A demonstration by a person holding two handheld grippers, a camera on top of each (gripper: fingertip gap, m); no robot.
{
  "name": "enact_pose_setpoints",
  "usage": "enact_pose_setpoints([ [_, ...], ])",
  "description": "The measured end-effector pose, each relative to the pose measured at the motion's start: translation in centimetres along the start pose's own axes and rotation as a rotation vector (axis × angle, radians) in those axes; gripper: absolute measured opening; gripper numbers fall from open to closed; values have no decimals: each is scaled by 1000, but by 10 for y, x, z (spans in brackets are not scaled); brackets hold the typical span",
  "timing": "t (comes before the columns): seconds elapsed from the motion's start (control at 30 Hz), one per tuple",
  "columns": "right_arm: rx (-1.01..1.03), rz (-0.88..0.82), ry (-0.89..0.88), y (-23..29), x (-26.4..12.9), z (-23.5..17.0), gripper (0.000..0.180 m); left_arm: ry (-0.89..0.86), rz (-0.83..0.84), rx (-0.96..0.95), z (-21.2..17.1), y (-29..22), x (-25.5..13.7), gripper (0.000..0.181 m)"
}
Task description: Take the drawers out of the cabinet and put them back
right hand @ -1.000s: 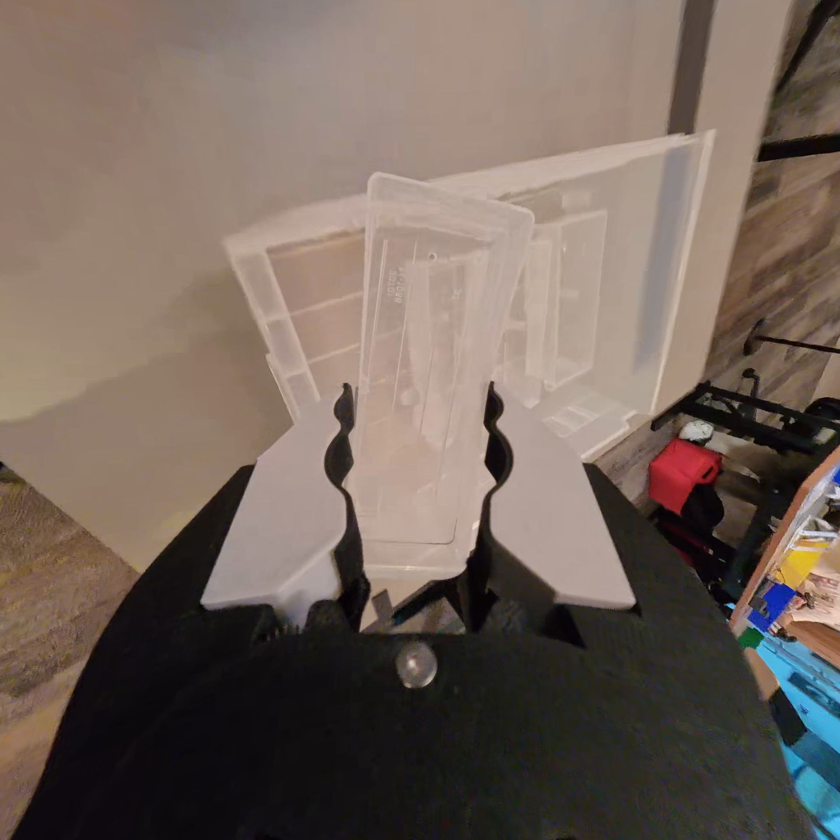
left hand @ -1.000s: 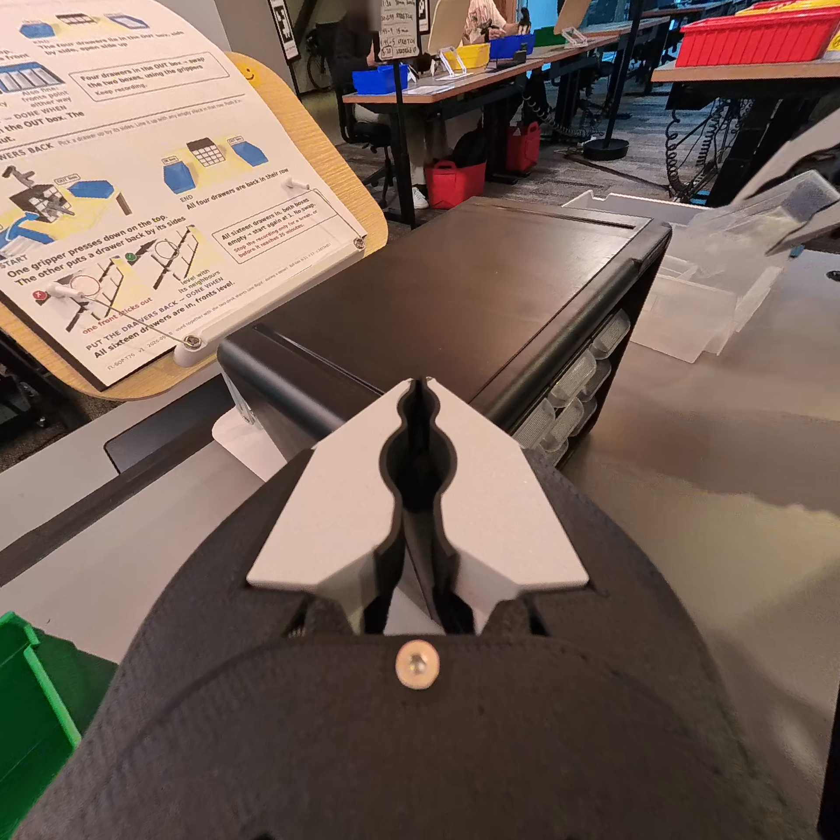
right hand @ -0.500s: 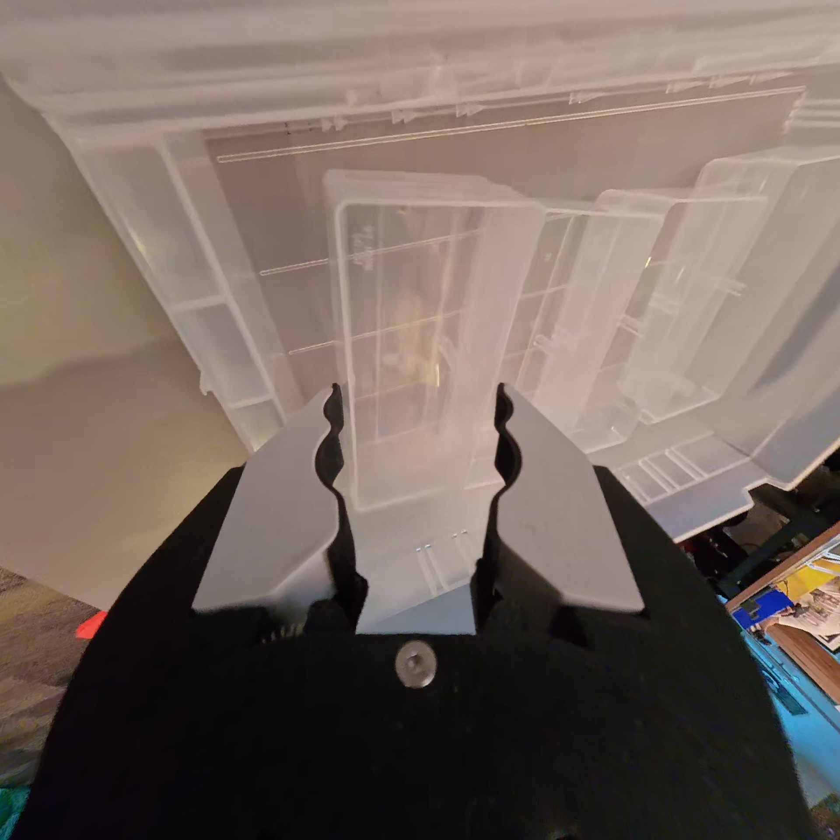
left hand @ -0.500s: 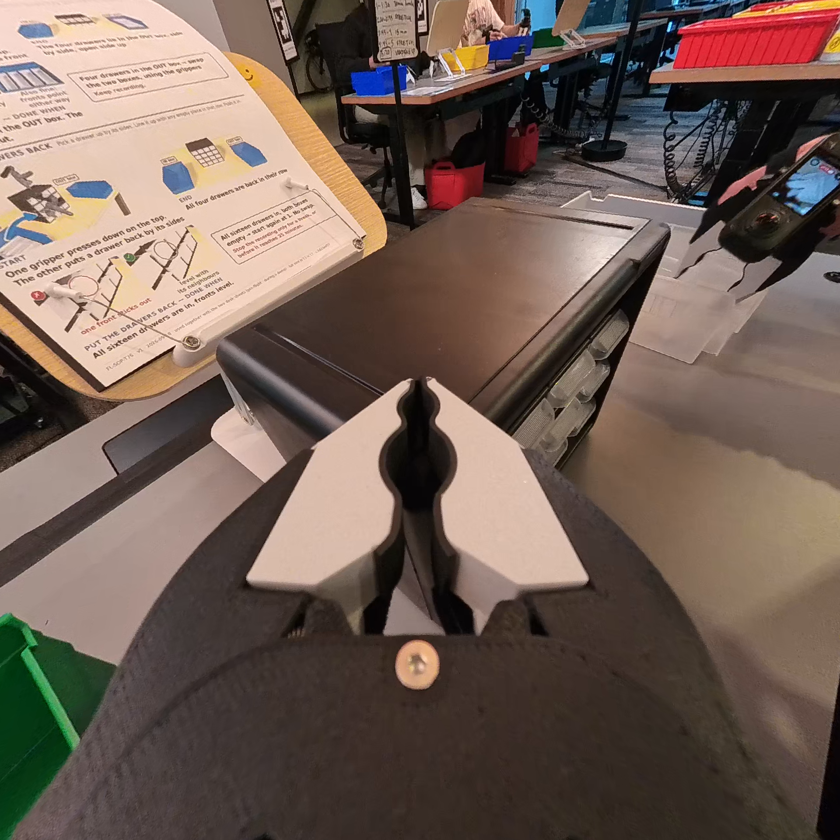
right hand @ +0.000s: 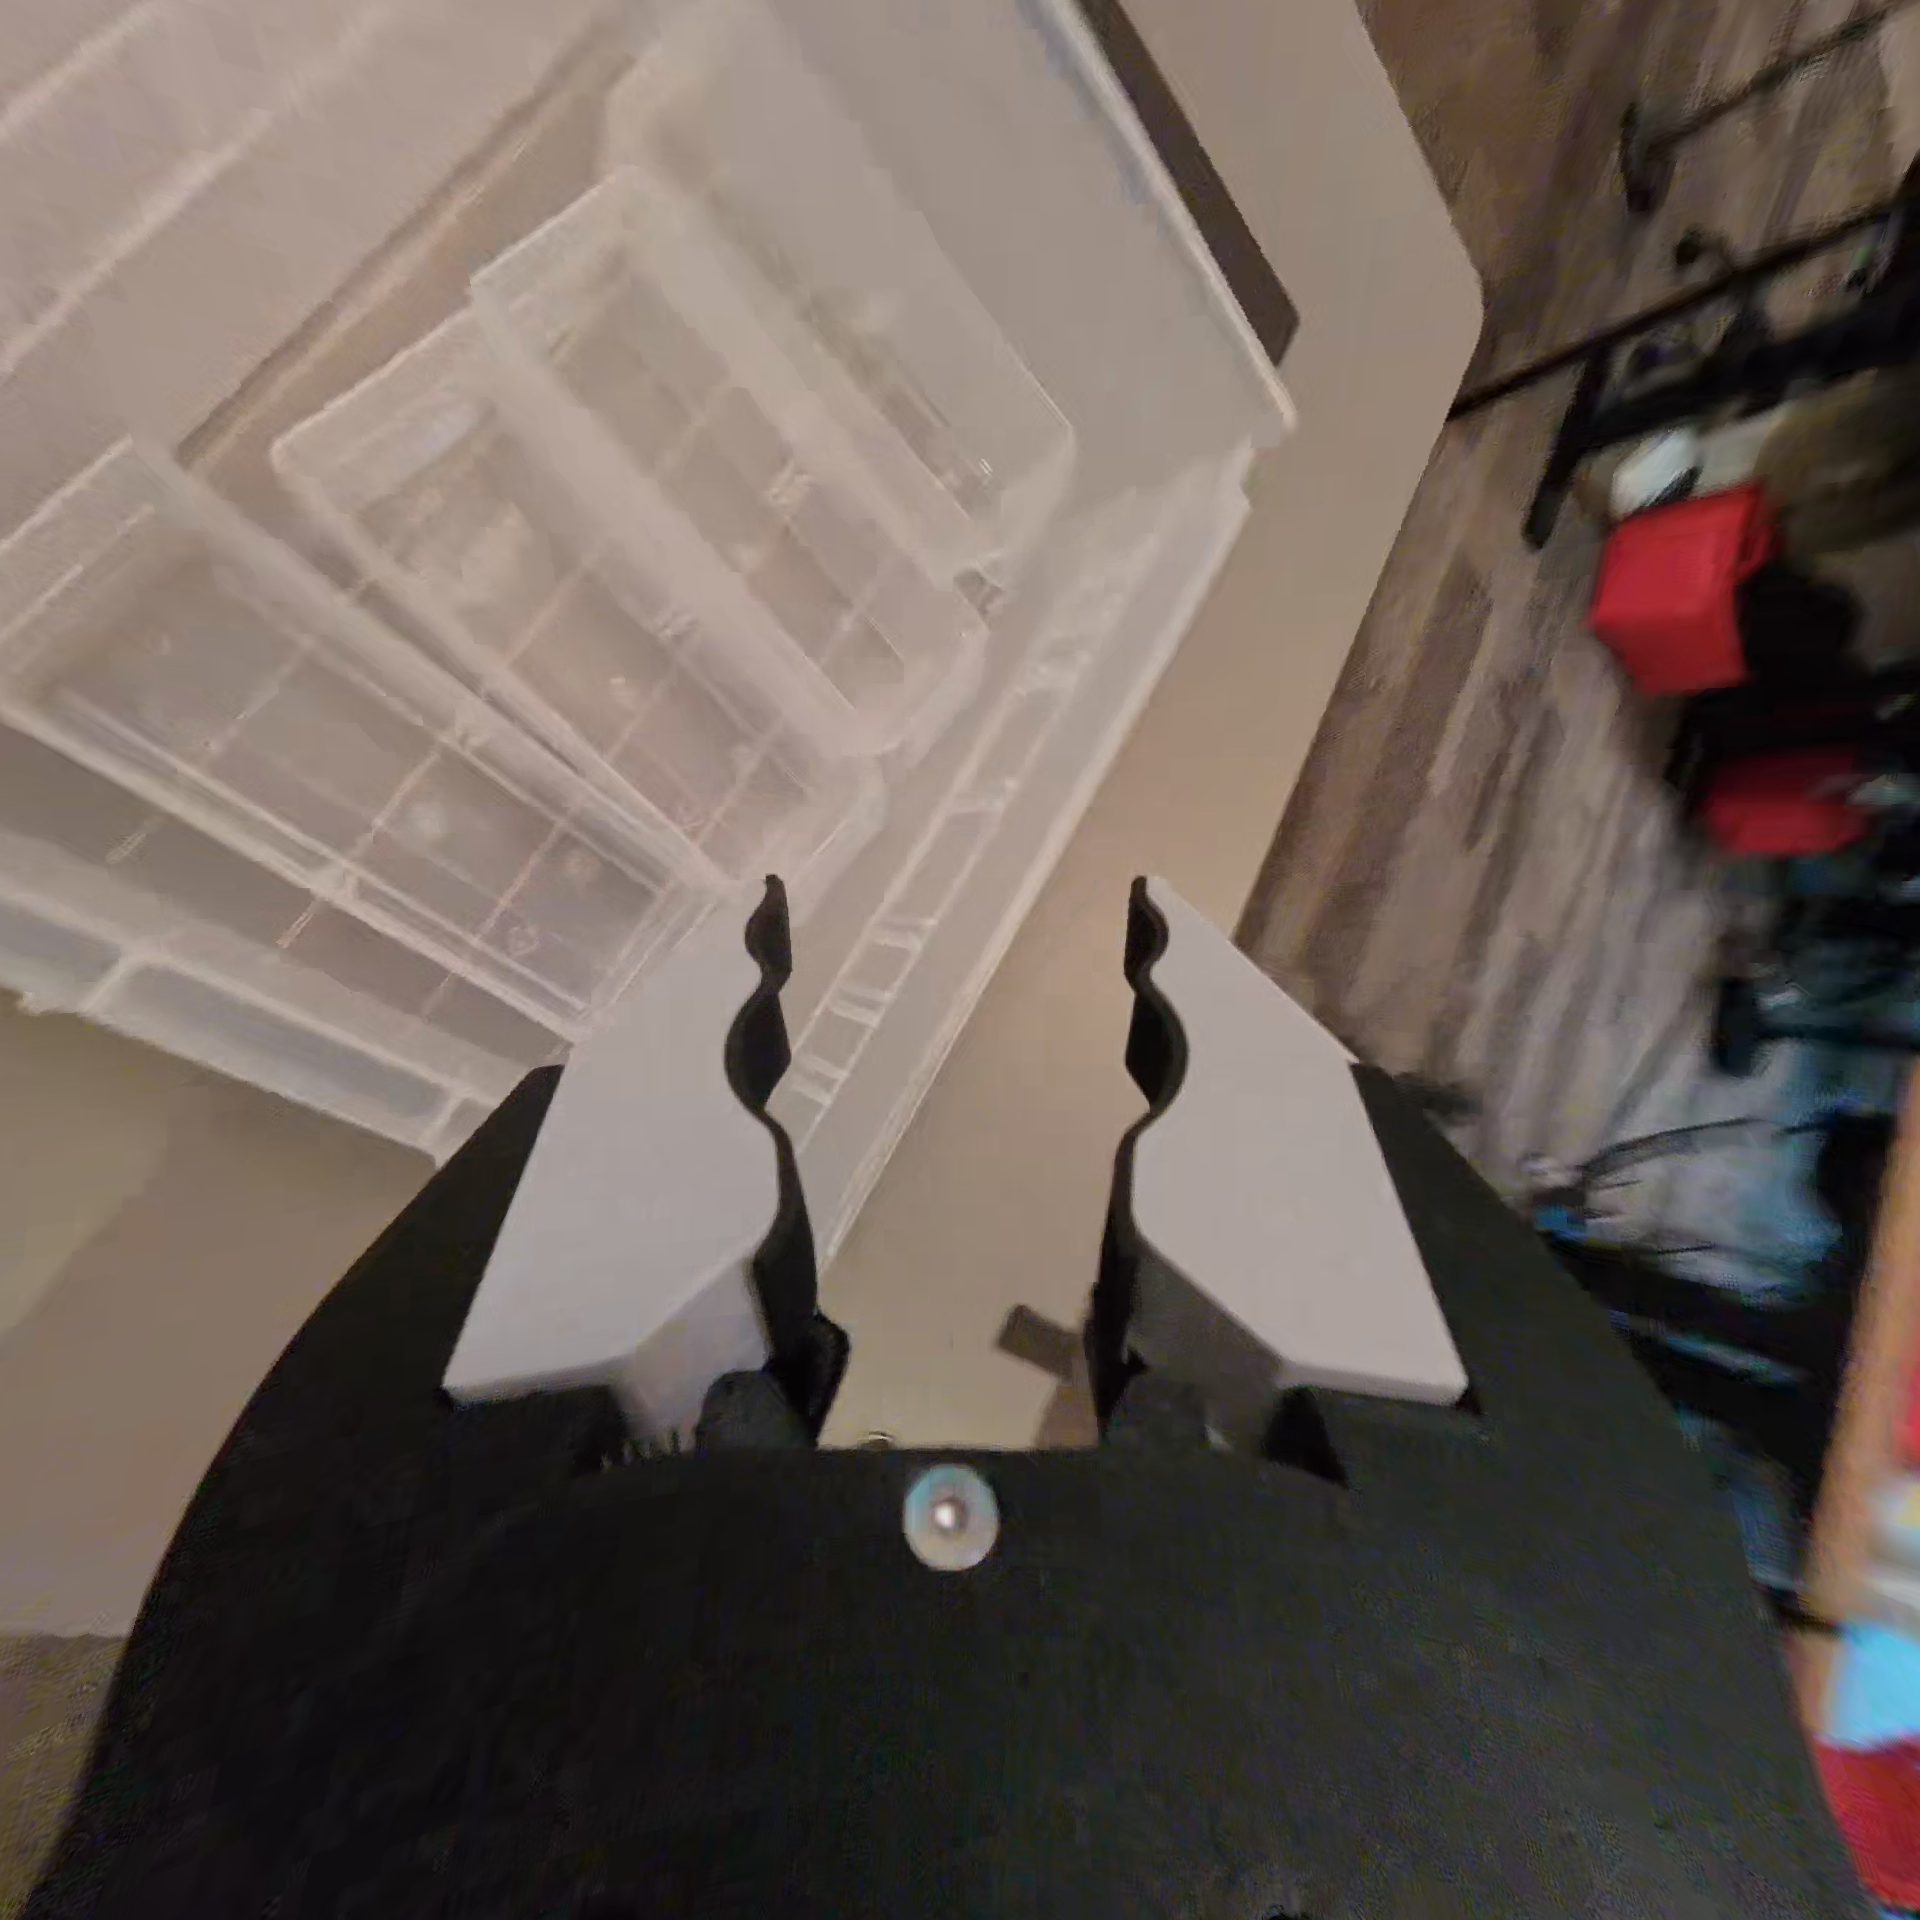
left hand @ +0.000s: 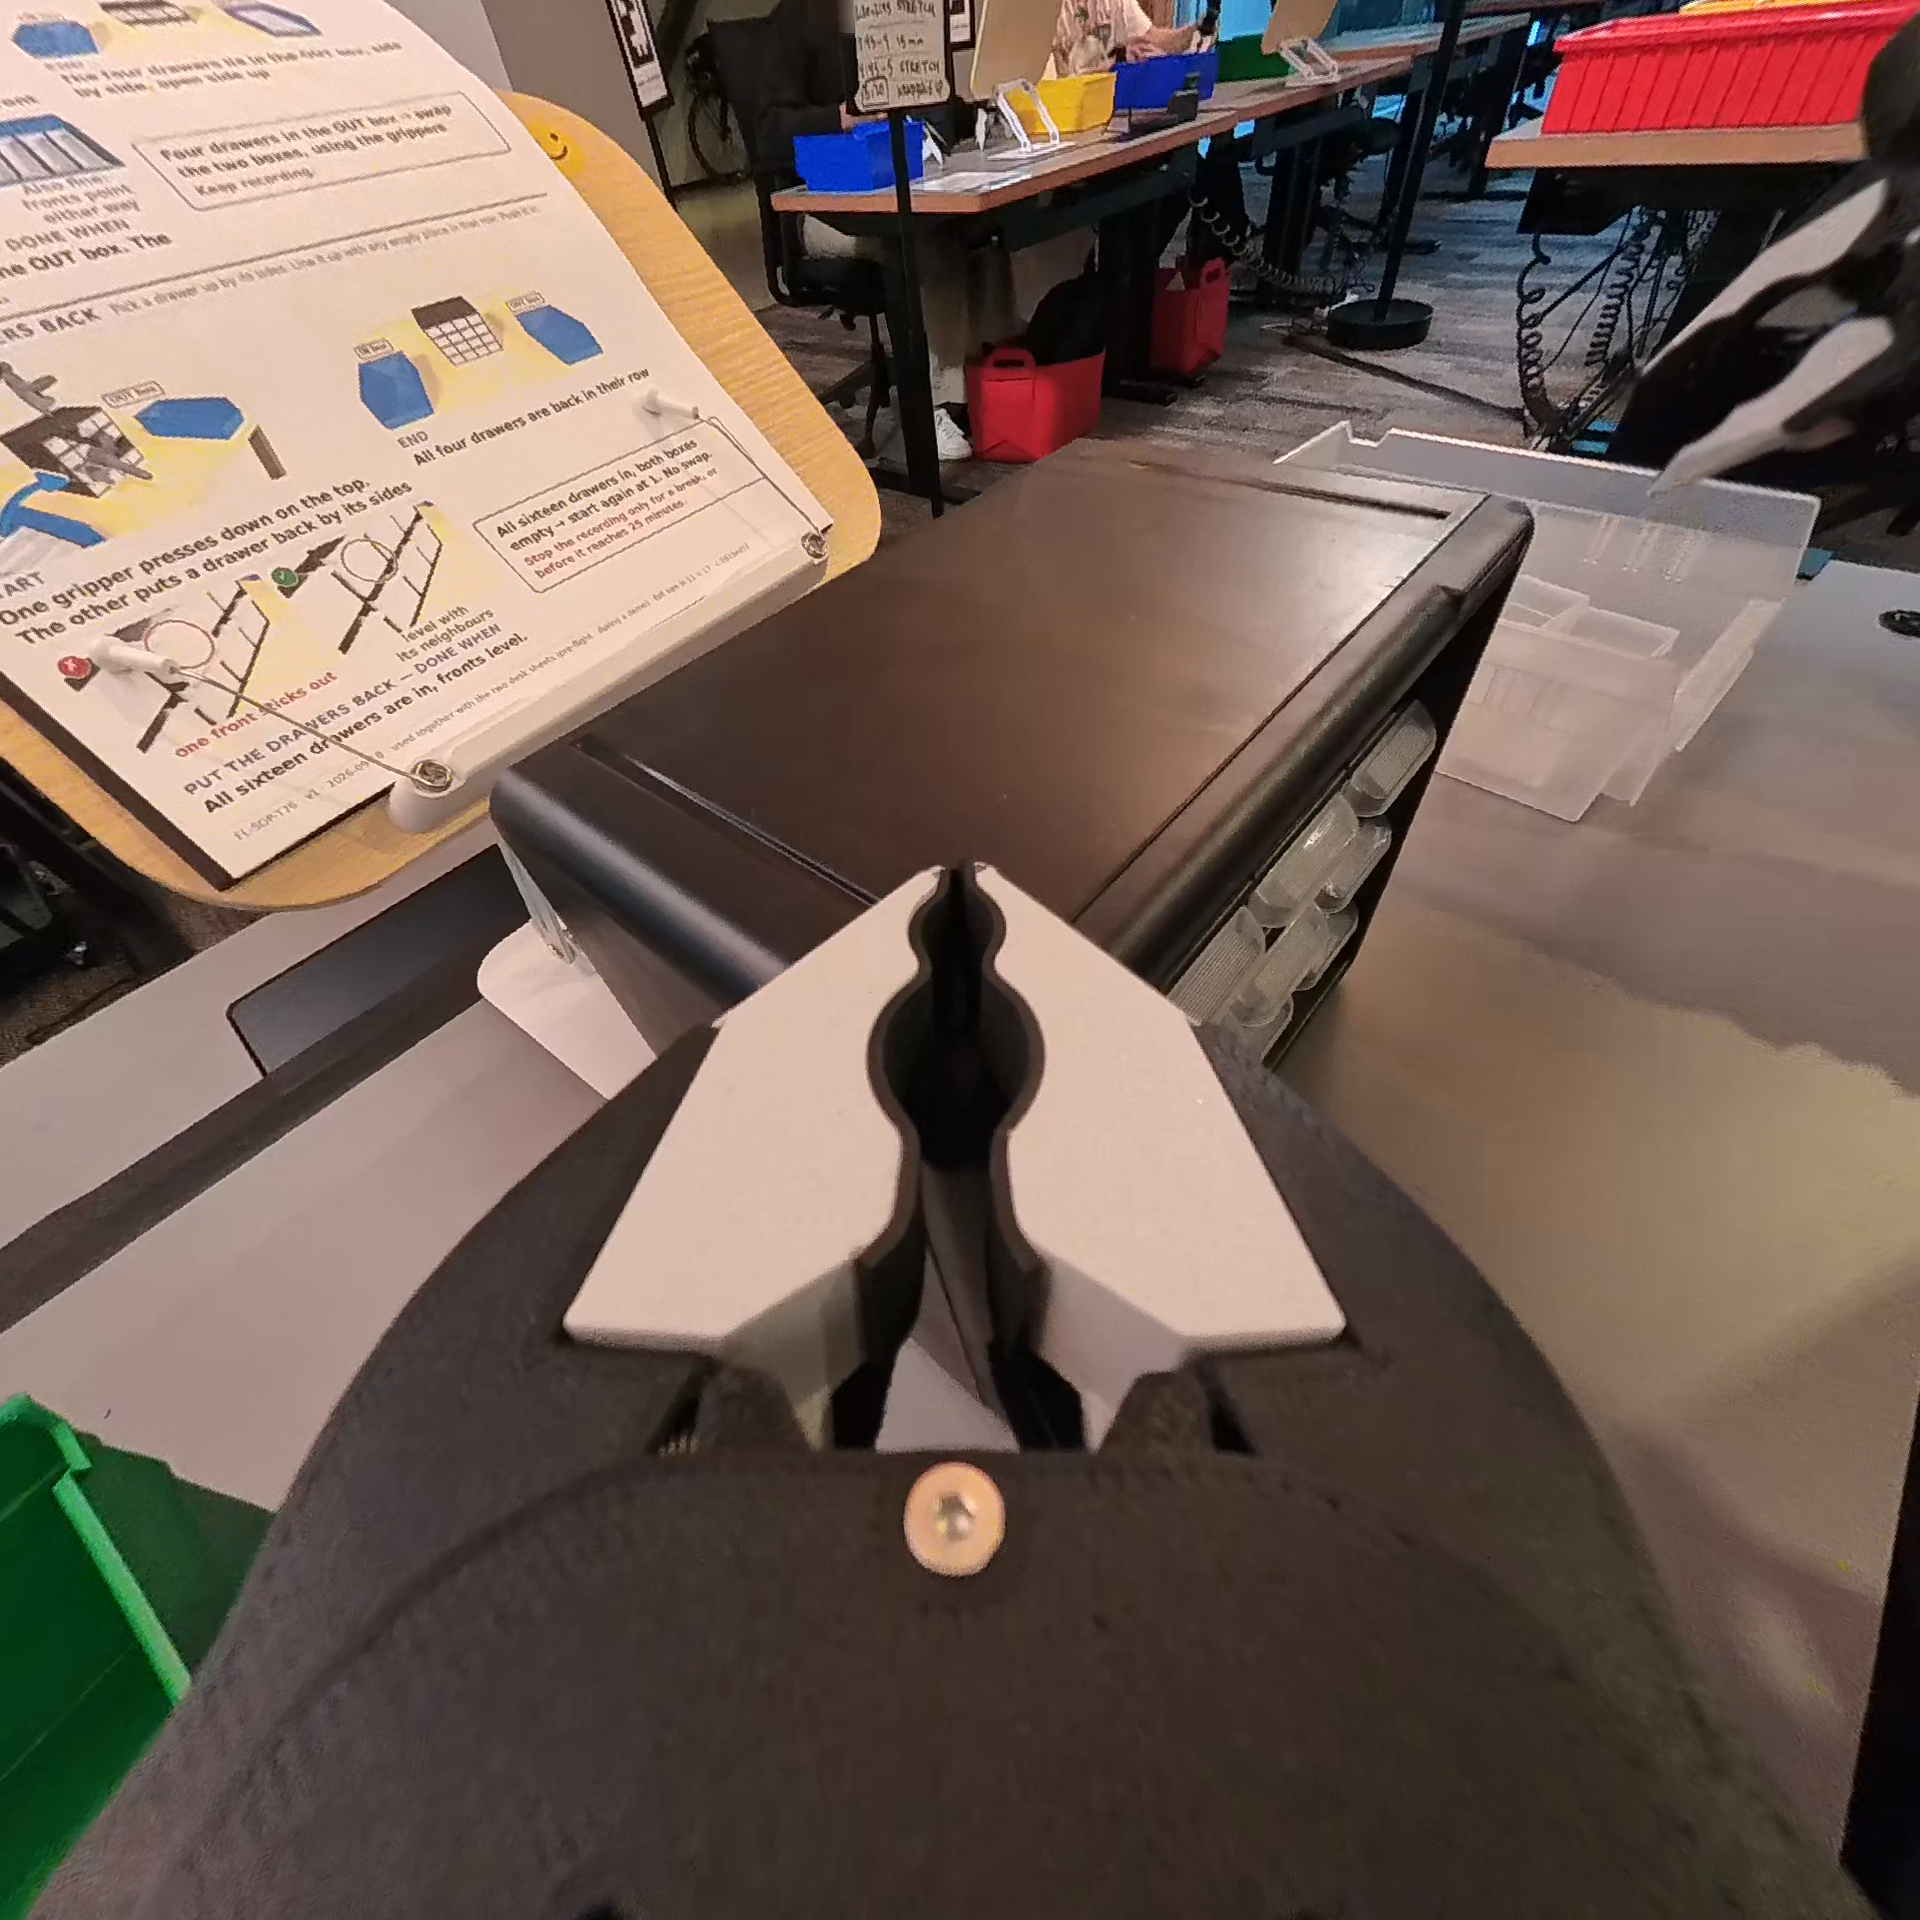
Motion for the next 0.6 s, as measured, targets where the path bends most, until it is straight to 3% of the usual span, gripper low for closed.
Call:
enact_pose_setpoints([
  [0.17,367,161,20,4,20,-41,68,28,11,13,1,-1,0,0],
  [0.37,411,244,52,29,42,-63,30,24,59,-22,8,16,-12,10],
  [0.6,576,254,-19,27,40,-65,6,50,203,47,21,57,-51,15],
])
Point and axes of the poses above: each gripper's, where its closed fingertips meet, x out along the fingers, z out of its top, y = z × x across the jaws, the point moved 1 cm from there along -x, back along the fingers, and after that the axes turned 6 degrees about -y, right-handed, at the moved point
